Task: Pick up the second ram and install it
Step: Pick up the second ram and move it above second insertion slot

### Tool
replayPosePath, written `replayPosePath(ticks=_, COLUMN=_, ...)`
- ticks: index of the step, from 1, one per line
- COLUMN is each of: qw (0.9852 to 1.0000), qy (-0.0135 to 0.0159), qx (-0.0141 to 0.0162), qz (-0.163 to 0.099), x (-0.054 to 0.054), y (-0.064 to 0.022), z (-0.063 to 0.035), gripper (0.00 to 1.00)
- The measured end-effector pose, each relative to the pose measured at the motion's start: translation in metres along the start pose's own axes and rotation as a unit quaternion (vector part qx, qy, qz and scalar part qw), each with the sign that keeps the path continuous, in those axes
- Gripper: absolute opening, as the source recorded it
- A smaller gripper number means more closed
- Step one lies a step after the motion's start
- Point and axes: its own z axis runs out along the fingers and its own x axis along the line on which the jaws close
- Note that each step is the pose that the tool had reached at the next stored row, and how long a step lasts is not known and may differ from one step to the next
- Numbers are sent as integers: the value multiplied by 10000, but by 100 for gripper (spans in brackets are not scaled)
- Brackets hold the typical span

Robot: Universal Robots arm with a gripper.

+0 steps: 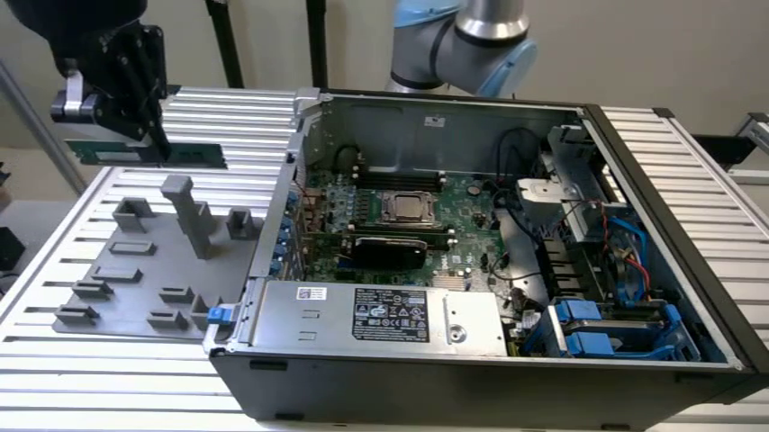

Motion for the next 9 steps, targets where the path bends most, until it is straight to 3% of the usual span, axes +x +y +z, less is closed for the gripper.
replayPosePath(ticks=9, qw=10000, qy=0, qx=0, qz=0, x=2, y=-410, z=-67, gripper=0)
